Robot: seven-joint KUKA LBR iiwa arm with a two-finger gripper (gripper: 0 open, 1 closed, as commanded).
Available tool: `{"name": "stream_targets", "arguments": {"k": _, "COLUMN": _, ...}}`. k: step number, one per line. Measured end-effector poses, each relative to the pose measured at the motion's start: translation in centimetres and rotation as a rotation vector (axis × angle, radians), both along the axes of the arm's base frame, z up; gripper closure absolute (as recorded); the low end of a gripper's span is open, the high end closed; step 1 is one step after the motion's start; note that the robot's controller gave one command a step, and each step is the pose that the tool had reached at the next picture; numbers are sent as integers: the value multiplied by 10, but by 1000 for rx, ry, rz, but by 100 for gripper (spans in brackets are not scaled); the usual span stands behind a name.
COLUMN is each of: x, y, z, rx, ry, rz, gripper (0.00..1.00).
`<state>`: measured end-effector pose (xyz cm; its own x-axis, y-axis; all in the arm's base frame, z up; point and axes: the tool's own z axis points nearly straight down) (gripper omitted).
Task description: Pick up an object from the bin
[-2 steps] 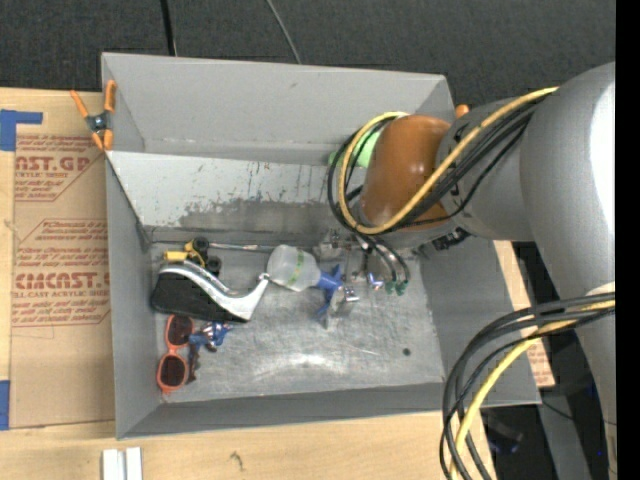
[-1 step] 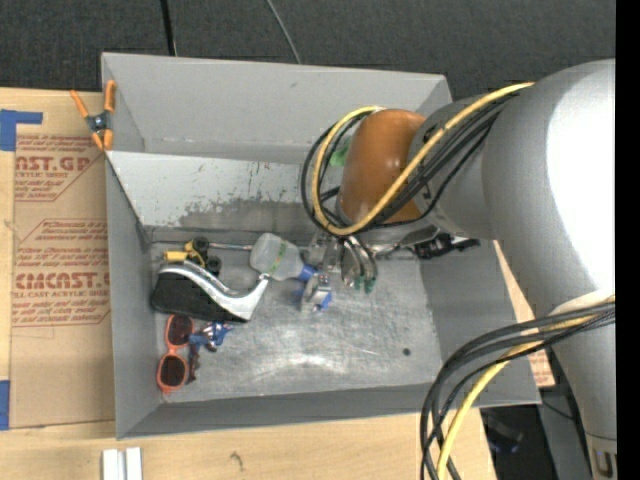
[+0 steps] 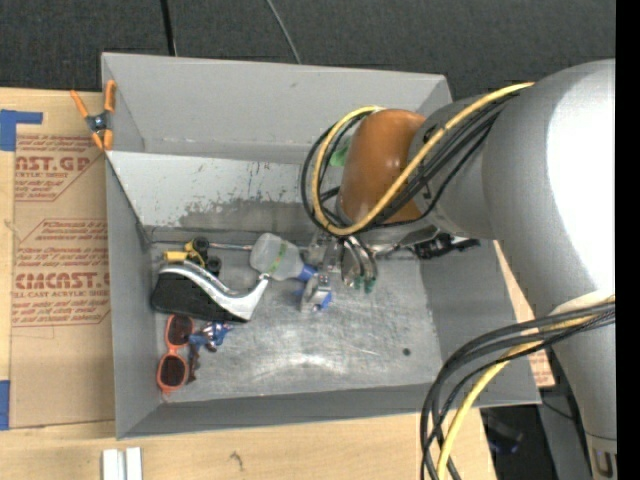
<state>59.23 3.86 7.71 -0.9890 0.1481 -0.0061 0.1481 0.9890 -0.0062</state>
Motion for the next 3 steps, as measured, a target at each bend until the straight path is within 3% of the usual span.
{"name": "stream_targets", "arguments": {"k": 2, "x": -3, "y": 1, "z": 6, "rx": 4, "ry": 9, "rz": 0, "gripper": 100}}
{"name": "stream_targets", "arguments": {"k": 3, "x": -4, "y": 2, "z": 25, "rx": 6, "ry": 11, "rz": 0, "gripper": 100}}
